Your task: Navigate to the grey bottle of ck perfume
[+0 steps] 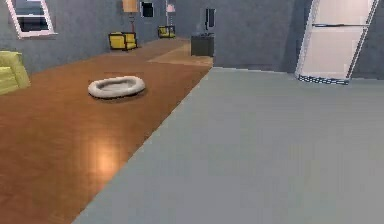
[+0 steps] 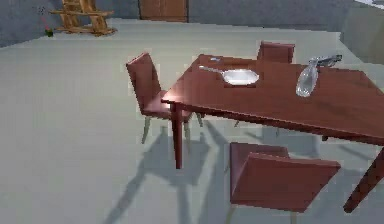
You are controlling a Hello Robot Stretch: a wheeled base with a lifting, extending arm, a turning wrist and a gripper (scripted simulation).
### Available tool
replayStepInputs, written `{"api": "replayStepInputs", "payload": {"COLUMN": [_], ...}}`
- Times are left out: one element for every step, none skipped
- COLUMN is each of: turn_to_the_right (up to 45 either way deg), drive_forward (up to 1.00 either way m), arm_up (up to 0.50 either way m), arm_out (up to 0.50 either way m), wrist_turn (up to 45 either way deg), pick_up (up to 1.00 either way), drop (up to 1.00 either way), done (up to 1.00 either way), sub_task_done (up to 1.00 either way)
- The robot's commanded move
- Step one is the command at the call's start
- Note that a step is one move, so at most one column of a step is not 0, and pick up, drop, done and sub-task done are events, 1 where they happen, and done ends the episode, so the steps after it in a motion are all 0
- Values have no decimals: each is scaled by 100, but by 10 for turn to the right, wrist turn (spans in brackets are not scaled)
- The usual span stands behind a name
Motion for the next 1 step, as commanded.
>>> {"api": "replayStepInputs", "payload": {"turn_to_the_right": [0], "drive_forward": [100], "arm_up": [0], "arm_out": [0], "wrist_turn": [0], "pick_up": [0], "drop": [0], "done": [0], "sub_task_done": [0]}}
